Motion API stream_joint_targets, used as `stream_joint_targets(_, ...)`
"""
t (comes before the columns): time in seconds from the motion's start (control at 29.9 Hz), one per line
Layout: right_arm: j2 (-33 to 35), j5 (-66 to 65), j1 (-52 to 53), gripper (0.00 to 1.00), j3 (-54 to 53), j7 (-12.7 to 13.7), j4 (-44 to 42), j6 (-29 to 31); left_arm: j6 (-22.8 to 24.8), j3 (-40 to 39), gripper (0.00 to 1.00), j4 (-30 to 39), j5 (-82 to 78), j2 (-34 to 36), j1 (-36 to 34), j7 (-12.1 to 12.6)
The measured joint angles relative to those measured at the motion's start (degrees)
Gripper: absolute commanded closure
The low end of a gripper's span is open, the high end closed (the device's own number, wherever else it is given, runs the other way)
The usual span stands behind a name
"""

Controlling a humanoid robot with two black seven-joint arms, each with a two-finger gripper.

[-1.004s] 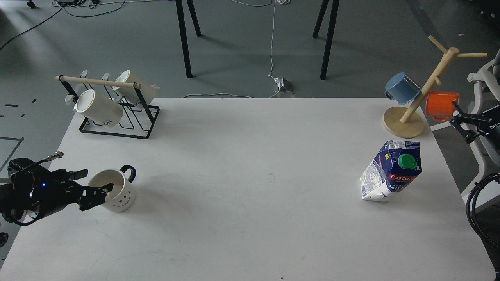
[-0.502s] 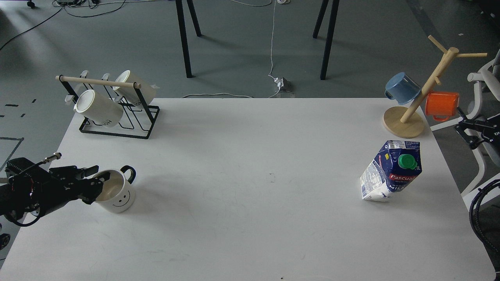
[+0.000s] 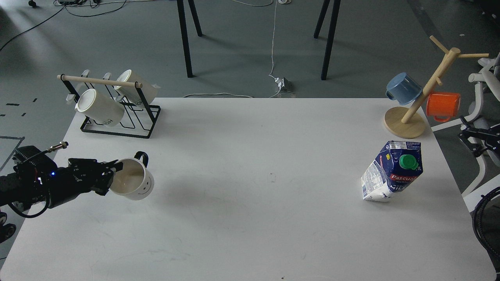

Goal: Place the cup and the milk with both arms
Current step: 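Slide the mug with the left gripper toward the table center, then release the mug and raise the left arm away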

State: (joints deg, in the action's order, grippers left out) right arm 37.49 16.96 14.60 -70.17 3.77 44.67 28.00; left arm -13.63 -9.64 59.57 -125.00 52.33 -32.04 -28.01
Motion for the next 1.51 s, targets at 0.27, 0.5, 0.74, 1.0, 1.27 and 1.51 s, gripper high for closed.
stream_joint_targets(0.27,-0.17,0.0,-0.16,0.03,0.03,0.0,-2.66,0.0,5.21,0.4,0.98,-2.86,0.01,-16.35,-4.65,0.0)
stream_joint_targets(0.5,0.04,0.0,-1.45,0.03,0.03,0.0,-3.42,0.0,5.38,2.33,0.96,-7.64,0.0,-24.14,-5.0,0.01)
stream_joint_targets(0.74,-0.49,0.0,-1.64,0.03,0.04,0.0,-3.27,0.0,5.27,2.4,0.64,-8.07,0.02,-24.85,-4.3,-0.02)
stream_joint_targets(1.0,-0.57,0.0,-1.98,0.03,0.04,0.0,-3.16,0.0,5.63,1.62,0.11,-2.83,2.4,-24.8,-4.68,0.01)
stream_joint_targets(1.27,-0.57,2.05,-2.85,0.01,0.03,0.35,-2.15,0.0,16.57,-1.09,0.11,10.15,24.61,-17.76,-6.09,0.01)
stream_joint_targets(1.51,5.98,19.62,-15.25,0.01,0.02,2.56,11.08,0.0,39.69,-18.33,0.1,14.74,61.14,-10.37,-6.4,0.01)
